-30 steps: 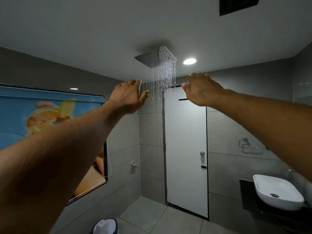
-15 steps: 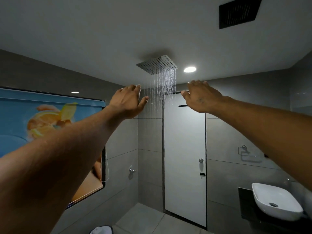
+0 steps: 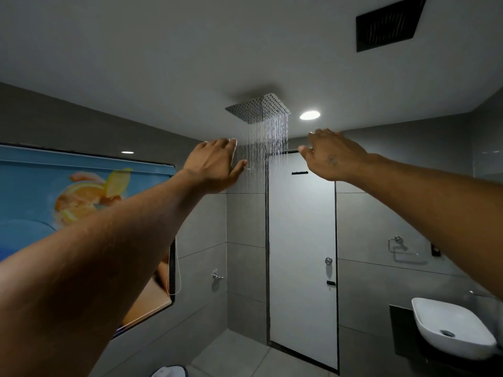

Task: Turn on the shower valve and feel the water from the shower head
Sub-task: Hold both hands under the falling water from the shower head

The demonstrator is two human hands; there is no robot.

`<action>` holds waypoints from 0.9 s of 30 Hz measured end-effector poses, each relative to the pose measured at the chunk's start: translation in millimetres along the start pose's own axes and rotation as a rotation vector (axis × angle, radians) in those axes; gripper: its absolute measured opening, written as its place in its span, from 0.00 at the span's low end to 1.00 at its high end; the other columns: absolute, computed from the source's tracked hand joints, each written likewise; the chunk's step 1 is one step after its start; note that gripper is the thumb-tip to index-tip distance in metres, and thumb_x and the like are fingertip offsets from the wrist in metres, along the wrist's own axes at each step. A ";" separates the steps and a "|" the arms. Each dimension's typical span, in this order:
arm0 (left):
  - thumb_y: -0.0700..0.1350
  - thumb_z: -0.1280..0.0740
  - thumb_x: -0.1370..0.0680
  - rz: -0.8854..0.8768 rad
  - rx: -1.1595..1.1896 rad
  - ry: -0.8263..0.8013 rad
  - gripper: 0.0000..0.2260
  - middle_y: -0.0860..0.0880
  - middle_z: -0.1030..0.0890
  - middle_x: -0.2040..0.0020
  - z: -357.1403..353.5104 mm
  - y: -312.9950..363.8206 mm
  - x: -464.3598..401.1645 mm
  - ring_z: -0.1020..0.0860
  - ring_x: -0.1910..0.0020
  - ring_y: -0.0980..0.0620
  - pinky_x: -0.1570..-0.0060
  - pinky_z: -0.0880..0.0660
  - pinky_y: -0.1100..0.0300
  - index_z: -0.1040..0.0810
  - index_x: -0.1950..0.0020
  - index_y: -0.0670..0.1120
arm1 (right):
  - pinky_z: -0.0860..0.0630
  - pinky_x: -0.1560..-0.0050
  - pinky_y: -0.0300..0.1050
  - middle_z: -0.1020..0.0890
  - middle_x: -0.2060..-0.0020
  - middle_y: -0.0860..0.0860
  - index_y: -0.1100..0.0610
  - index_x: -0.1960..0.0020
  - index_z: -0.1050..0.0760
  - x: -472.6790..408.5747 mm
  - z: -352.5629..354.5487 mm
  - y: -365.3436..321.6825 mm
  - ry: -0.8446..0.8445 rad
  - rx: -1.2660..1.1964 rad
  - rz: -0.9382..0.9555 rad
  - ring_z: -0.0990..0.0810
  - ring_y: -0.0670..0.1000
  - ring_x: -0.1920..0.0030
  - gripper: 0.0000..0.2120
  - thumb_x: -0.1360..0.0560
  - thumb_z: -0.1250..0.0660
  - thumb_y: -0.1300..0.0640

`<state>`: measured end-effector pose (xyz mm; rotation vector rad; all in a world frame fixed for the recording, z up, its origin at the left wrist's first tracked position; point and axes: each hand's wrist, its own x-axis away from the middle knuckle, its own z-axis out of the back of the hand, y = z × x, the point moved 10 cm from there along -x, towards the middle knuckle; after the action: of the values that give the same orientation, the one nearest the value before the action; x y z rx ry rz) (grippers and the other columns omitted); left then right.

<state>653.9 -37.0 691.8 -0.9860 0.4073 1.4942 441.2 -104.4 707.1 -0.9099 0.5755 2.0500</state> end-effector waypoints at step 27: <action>0.67 0.58 0.23 0.013 0.065 0.006 0.40 0.38 0.32 0.25 -6.8 -1.7 3.5 0.33 0.27 0.41 0.29 0.37 0.43 0.43 0.21 0.41 | 0.42 0.26 0.58 0.34 0.26 0.62 0.63 0.27 0.36 11.3 -6.4 -2.1 -0.050 0.035 -0.026 0.38 0.62 0.25 0.31 0.20 0.51 0.41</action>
<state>658.1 -39.5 685.7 -0.9383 0.4653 1.4806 440.7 -102.0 694.2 -0.8391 0.5679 2.0274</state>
